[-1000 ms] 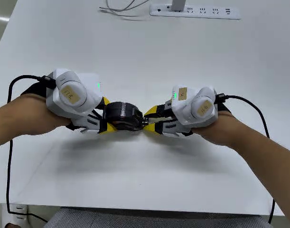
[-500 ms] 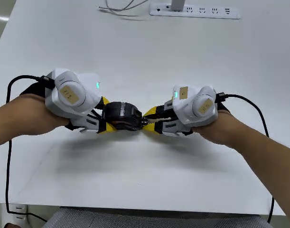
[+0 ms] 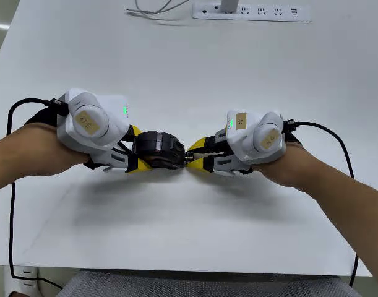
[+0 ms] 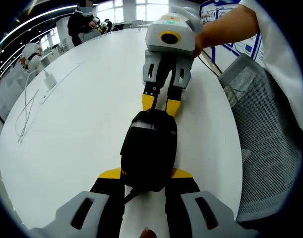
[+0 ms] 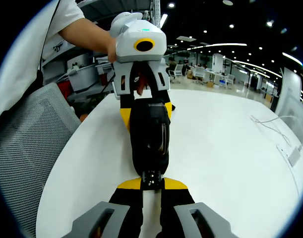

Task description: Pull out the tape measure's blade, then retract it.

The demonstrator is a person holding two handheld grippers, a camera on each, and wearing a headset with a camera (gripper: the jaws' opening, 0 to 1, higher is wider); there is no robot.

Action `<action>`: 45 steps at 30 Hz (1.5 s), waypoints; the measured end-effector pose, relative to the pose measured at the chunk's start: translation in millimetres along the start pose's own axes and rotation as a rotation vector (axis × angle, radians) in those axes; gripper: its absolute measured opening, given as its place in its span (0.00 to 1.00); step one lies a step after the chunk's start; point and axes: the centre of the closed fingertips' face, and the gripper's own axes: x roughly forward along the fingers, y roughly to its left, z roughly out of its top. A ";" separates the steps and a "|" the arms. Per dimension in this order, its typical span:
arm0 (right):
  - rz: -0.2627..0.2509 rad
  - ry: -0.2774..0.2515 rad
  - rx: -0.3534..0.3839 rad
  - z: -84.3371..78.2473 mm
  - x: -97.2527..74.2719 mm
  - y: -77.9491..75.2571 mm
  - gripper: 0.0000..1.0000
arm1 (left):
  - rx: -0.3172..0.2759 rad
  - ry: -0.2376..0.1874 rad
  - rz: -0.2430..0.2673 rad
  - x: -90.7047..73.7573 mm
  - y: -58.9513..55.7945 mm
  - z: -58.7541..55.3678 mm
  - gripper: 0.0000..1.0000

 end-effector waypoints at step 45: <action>-0.049 0.052 0.014 -32.7 -49.3 -1.4 0.08 | 0.002 0.015 -0.001 -0.8 -0.5 -0.8 0.26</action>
